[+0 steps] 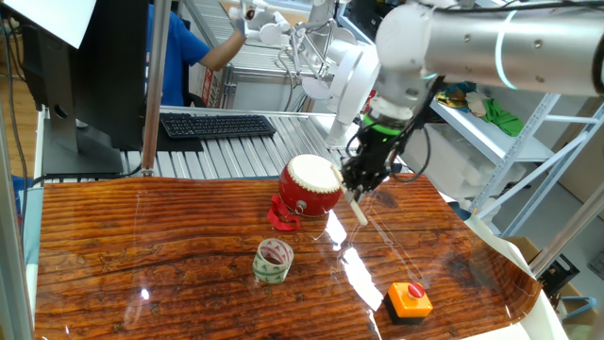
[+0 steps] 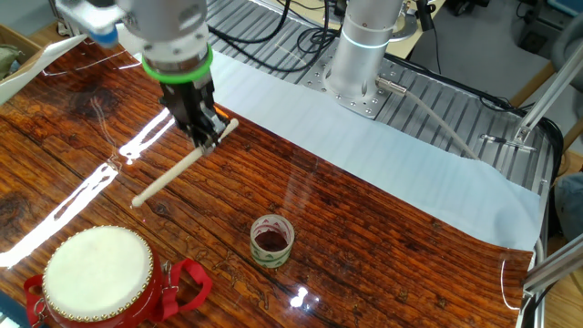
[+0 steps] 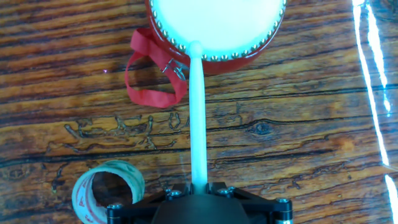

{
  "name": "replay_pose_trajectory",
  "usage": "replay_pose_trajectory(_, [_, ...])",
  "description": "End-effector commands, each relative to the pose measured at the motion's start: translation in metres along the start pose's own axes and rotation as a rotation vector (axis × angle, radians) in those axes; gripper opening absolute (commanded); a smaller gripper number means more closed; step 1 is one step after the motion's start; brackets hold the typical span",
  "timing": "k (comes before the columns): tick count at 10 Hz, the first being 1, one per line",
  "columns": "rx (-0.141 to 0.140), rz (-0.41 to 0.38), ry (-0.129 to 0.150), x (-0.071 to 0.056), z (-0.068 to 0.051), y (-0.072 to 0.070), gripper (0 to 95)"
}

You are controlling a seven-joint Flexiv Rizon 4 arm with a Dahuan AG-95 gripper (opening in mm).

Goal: Play the drum

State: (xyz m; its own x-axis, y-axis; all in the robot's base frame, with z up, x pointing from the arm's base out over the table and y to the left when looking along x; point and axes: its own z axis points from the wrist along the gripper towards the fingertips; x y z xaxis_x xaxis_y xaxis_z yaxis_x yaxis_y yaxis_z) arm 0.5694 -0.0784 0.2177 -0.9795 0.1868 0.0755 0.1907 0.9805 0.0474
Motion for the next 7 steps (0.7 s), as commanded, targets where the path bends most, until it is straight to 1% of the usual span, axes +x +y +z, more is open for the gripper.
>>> replay_pose_trajectory(1, [0.002, 0.032, -0.011, 0.0, 0.002, 0.0, 0.0])
replay_pose_trajectory(3, [0.0, 0.029, -0.021, -0.001, 0.006, 0.004, 0.0])
replay_pose_trajectory(4, [0.0, 0.029, -0.023, -0.001, 0.005, 0.006, 0.0])
replay_pose_trajectory(5, [0.002, 0.043, -0.022, 0.001, 0.003, 0.01, 0.0])
replay_pose_trajectory(6, [0.003, 0.044, -0.022, 0.003, 0.0, 0.011, 0.0])
replay_pose_trajectory(7, [-0.001, 0.035, -0.021, 0.009, -0.012, 0.009, 0.0])
